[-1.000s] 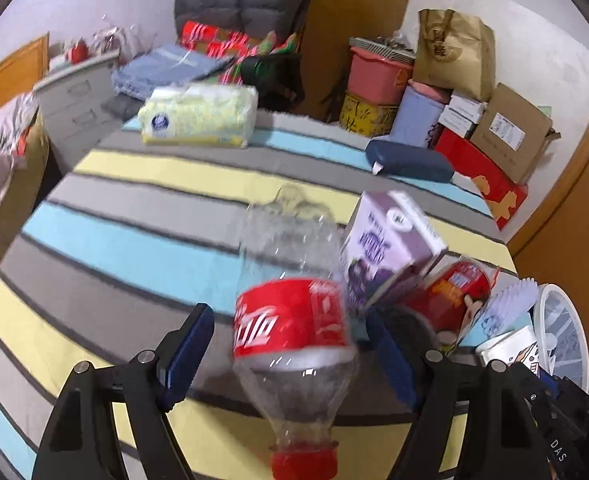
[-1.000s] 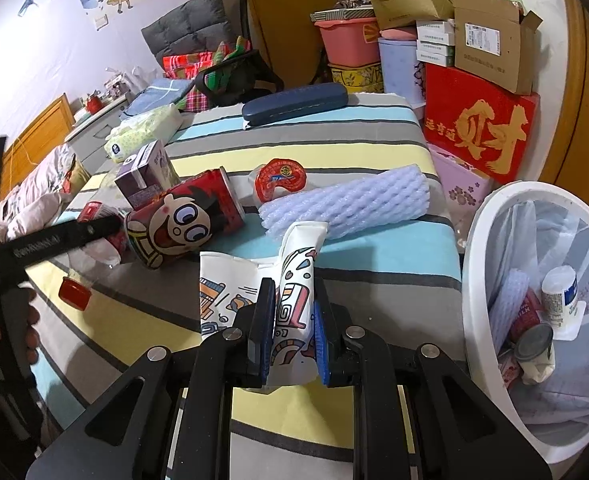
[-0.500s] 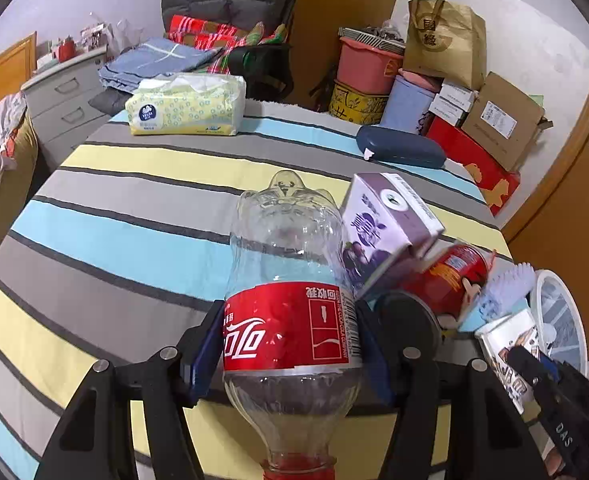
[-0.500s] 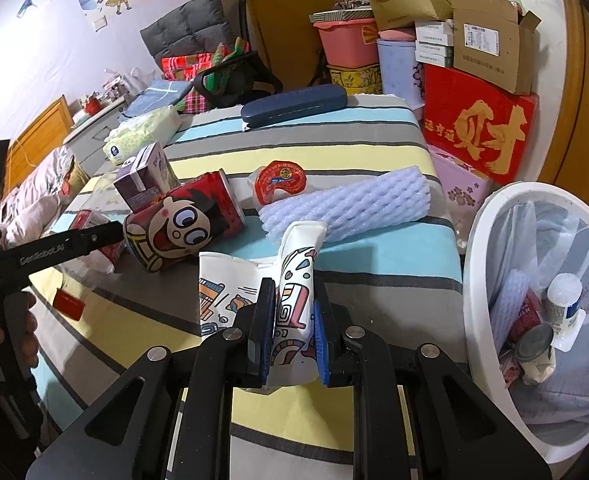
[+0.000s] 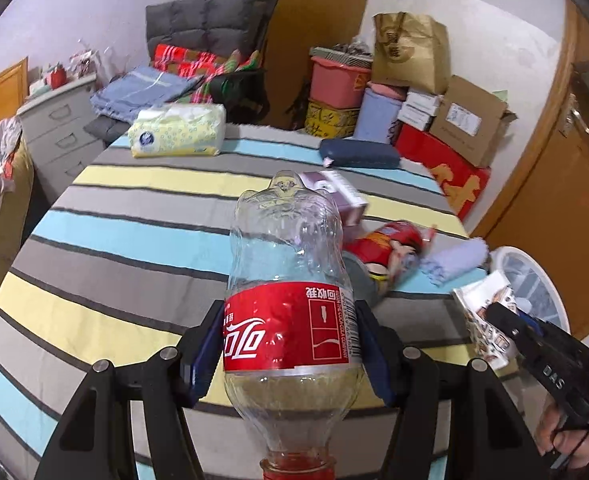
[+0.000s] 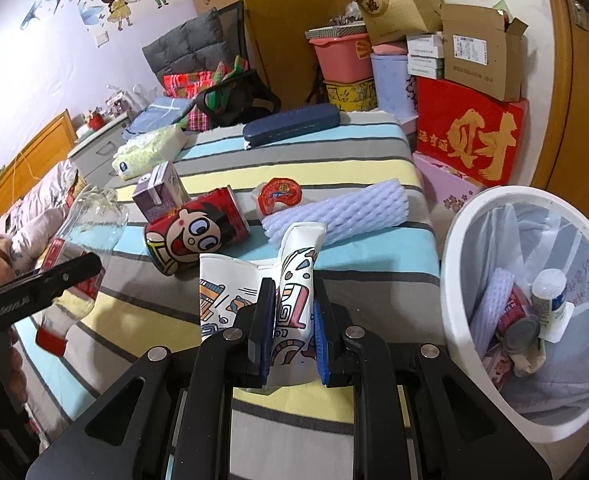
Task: Collect trash
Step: 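Carry the bottle and wrapper over the white bin and open both tools to drop them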
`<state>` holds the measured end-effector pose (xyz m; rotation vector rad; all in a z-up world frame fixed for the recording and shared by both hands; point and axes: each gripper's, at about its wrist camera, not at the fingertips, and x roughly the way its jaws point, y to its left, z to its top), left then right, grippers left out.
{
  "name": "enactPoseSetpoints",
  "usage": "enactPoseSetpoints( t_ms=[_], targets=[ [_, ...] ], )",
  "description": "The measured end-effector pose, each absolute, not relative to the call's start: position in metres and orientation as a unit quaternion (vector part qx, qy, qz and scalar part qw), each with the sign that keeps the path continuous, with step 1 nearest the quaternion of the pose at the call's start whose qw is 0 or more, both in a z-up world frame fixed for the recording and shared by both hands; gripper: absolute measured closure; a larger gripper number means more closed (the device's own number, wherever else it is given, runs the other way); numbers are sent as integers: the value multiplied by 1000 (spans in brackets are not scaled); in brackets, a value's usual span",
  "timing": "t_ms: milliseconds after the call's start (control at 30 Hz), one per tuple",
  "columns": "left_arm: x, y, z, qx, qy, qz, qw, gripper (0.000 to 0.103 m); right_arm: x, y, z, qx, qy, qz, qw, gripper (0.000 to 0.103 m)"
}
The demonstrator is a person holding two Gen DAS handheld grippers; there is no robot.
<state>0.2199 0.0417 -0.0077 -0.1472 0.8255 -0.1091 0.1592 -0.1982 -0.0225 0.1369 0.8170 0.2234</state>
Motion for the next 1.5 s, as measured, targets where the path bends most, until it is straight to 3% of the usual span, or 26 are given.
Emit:
enactPoseSetpoints(
  t_ms=[1033,1500],
  targets=[
    [170,-138,40,15,351,-213,912,41,105,-314,8,122,328,-12,937,85],
    [191,-230,32,35,369,-288,883,41,104,-372,-3,131,347,-68,926,85]
  ],
)
